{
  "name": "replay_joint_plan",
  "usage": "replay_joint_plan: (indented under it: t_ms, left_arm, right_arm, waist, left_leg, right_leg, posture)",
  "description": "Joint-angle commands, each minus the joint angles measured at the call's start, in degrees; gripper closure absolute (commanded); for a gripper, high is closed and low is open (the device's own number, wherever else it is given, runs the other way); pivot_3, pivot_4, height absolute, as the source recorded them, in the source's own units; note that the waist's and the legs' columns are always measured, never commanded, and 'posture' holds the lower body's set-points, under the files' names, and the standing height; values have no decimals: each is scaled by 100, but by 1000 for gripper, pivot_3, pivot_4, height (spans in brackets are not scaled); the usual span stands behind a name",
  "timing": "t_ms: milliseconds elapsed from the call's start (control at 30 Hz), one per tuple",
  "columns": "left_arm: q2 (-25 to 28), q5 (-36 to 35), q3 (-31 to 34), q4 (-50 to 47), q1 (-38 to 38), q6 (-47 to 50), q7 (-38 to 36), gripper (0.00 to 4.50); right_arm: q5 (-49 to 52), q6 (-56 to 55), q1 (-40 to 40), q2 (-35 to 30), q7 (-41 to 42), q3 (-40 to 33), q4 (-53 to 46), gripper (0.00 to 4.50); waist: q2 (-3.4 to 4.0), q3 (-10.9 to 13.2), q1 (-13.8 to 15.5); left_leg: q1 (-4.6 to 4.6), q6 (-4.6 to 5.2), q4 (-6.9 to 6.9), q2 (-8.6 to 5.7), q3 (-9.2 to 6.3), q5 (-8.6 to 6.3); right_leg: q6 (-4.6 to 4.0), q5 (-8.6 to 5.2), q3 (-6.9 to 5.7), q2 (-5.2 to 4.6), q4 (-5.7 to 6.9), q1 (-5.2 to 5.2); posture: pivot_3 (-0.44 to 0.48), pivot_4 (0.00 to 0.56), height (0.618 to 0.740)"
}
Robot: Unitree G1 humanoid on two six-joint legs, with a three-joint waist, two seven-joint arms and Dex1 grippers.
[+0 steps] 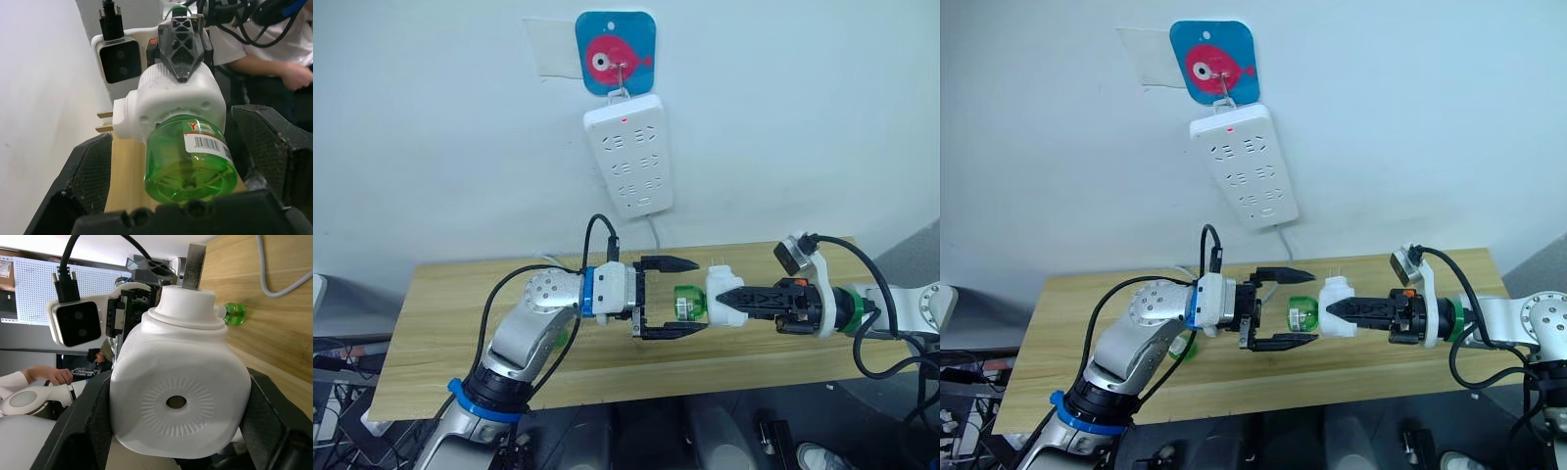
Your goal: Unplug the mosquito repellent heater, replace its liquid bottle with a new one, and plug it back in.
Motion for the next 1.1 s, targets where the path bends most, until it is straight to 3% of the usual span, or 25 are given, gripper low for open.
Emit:
replay_joint_plan:
  t_ms: [33, 433, 567, 700, 833, 933, 1100]
  left_arm:
    - [-115, 408, -69, 46, 42, -686, 160, 34]
    - [-200, 517, -51, 212, 51, -1013, 161, 34]
    - [-194, 439, -44, 157, 93, -953, 127, 860]
    - [-191, 413, -48, 118, 120, -955, 111, 2065]
    - [-196, 403, -58, 136, 104, -957, 87, 2198]
    - [-160, 224, -50, 124, 86, -553, 44, 2198]
    - [130, -1549, 209, -409, -92, 2254, 156, 2198]
  right_arm:
    - [154, 36, -28, -34, 205, -81, -36, 1456]
    - [154, 97, -119, -46, 220, -71, 145, 1456]
    - [154, 81, -126, -44, 170, -72, 167, 1456]
    - [154, 87, -119, -65, 167, -69, 171, 1456]
    - [154, 89, -120, -77, 148, -64, 169, 1456]
    - [154, 78, -156, -88, 129, -57, 154, 1456]
    - [151, 108, -229, -344, 156, 13, -142, 1456]
  waist:
    - [0, 0, 17]
    - [-1, 1, 25]
    - [-1, 1, 24]
    - [-1, 1, 27]
    - [-1, 1, 27]
    - [-1, 1, 27]
    - [-1, 2, 18]
  left_leg:
    - [0, 0, 0, 0, 0, 0]
    - [0, 0, 0, 0, 1, 0]
    - [0, 0, 0, 0, 1, 0]
    - [0, 0, 0, 0, -1, 0]
    - [0, 0, 0, 0, 0, 0]
    - [0, 0, 0, 0, 0, 0]
    - [-1, 0, 0, 0, -4, 0]
  right_leg:
    - [0, 0, 0, 0, 0, 0]
    - [0, 0, 1, -1, 0, 0]
    - [0, 0, 1, -1, -1, 0]
    - [0, 0, 0, -1, 0, 0]
    - [0, 0, 1, -1, 0, 0]
    - [0, 0, 1, -1, 0, 0]
    - [0, 0, -1, 0, 0, -1]
  posture:
    - [-147, 280, 740]
    - [-143, 287, 740]
    - [-145, 288, 740]
    - [-145, 288, 740]
    - [-145, 289, 740]
    - [-144, 289, 740]
    - [-146, 287, 740]
